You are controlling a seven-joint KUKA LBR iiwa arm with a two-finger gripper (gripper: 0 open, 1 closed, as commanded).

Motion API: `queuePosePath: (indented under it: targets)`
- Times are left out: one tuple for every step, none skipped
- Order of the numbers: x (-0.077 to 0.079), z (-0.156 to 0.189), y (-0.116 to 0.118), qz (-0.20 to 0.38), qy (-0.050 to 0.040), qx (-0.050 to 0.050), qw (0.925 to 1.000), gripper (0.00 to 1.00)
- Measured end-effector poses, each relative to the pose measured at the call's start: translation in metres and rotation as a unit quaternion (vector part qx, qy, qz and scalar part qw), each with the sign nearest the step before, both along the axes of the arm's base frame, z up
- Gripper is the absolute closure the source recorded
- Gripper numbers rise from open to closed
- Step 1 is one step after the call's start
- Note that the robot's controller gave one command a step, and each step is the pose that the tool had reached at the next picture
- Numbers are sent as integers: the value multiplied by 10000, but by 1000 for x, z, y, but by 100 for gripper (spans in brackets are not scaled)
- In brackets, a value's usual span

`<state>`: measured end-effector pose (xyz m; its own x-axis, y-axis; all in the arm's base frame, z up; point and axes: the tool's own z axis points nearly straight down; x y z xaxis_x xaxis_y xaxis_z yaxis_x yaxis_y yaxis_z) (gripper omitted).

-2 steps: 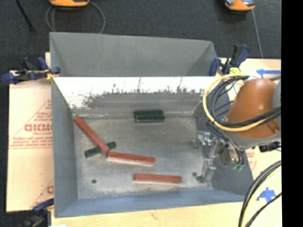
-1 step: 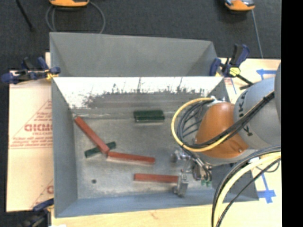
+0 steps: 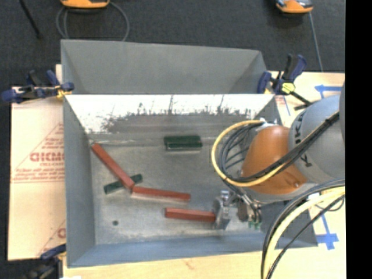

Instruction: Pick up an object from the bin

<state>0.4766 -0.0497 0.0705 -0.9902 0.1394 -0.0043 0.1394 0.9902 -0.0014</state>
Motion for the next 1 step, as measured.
queuePosePath:
  targets:
    - [21, 159, -5, 94, -41, 2, 9999, 100]
